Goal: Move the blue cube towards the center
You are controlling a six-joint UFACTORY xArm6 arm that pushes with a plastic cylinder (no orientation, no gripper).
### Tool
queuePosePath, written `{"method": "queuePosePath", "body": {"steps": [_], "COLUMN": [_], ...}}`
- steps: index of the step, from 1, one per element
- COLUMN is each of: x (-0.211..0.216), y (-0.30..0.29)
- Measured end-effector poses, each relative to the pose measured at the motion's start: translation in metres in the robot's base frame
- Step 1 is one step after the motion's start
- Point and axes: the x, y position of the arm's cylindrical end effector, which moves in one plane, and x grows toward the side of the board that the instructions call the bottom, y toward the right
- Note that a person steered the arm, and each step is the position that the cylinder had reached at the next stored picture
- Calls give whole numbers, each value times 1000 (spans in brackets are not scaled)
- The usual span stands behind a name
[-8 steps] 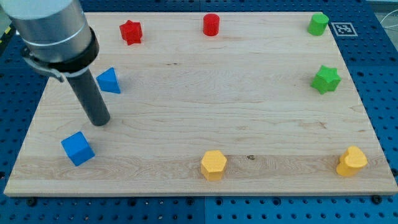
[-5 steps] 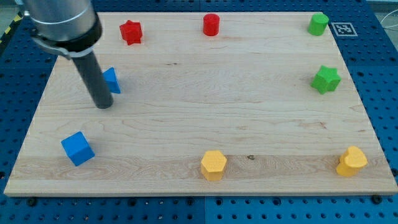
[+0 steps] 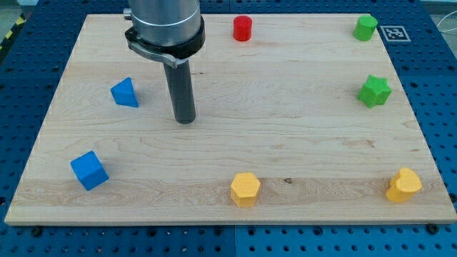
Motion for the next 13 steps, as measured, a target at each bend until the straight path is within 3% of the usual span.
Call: {"method": "queuePosePath", "body": {"steps": [3, 5, 6, 8, 10, 11, 12, 13], "x": [0, 0, 12, 74, 100, 141, 157, 145], "y": [1, 74, 83, 10, -46, -77, -116, -141]}}
